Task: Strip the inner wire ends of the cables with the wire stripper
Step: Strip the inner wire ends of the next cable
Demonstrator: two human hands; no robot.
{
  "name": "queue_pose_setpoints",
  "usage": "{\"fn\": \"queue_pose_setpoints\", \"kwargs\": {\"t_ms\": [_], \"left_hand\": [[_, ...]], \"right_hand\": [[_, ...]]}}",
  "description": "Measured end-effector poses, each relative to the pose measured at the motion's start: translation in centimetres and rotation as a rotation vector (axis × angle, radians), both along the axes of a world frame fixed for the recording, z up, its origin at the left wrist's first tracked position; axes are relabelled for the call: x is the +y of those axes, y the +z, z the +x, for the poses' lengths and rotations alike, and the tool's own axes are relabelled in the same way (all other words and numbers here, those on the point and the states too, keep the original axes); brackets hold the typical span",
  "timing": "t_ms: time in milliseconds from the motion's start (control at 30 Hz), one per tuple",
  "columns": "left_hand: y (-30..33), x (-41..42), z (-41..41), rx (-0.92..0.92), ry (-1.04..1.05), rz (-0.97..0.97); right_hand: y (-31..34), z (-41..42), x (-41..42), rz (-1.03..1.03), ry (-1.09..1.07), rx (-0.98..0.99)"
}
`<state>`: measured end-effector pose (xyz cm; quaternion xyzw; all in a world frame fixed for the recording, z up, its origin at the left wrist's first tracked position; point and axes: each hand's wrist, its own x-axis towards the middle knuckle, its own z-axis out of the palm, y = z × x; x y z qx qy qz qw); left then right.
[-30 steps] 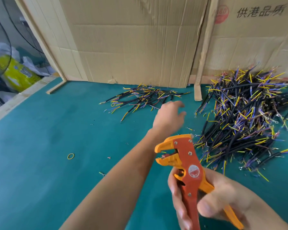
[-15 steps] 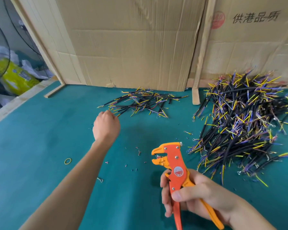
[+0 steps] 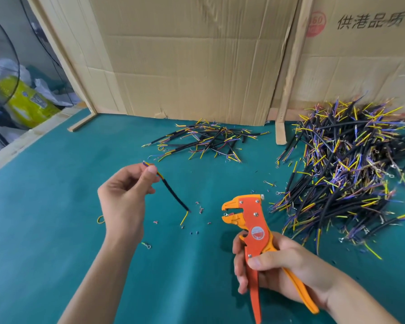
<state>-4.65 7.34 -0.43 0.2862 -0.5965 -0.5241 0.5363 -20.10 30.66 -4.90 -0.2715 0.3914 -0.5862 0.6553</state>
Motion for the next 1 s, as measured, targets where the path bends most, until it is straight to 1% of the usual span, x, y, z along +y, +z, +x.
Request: {"fn": "queue_pose_setpoints", "kwargs": {"t_ms": [167,433,567,667,833,1000], "left_hand": [[0.5,1.2,-2.1,0.048,-0.105,0.036],[-2.9,5.5,-9.0,-0.074,-0.166,0.042],[-4.0,6.5,-10.6,-0.102,-0.174,0.046],[-5.1,7.3,-11.0,-0.17,-0.156,0.049],[-6.0,8.9,-11.5,-0.307,-0.084,-0.061],[-6.2,9.2,-11.5,-0.374,-0.095,-0.133]], "right_hand": [[0.1,0.0,0.0,-0.003,-0.009,-0.04],[0.3,0.1,-0.1,-0.009,-0.112,-0.104],[0.5,-0.1,-0.1,-0.039,-0.197,-0.123],[0.9,-0.3,-0.2,-0.074,-0.296,-0.122],[1.6,-0.9,0.1,-0.09,-0.416,-0.095],[1.8,-1.4,0.3,-0.082,-0.471,-0.097]]}}
